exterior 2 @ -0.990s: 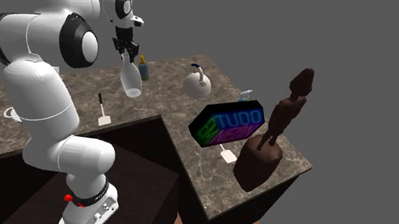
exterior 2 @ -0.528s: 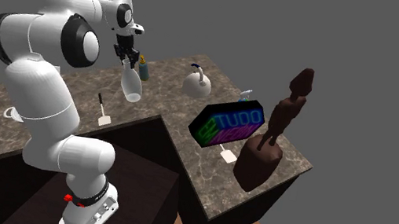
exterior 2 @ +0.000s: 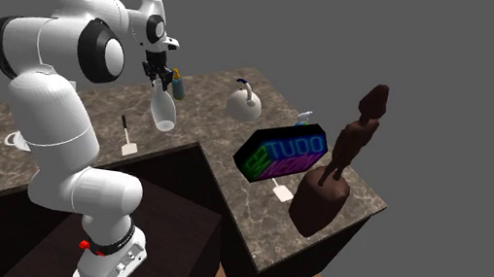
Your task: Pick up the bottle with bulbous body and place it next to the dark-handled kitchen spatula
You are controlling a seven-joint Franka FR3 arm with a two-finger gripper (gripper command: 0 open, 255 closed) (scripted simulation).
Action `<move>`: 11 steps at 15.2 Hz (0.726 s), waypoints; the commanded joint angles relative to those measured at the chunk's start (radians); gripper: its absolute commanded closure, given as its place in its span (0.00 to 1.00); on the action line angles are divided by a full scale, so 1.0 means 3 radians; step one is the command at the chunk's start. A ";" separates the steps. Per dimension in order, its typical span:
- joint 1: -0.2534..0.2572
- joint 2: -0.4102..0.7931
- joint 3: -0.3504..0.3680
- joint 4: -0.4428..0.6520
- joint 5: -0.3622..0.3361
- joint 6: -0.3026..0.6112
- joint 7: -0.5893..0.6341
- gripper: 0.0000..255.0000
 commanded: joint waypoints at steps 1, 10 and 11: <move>0.0001 0.0000 0.0000 -0.0003 0.0000 0.0005 0.0001 1.00; 0.0000 0.0000 0.0000 -0.0003 0.0000 0.0006 0.0001 0.00; -0.0002 -0.0021 -0.0001 0.0084 -0.0001 -0.0103 0.0001 0.00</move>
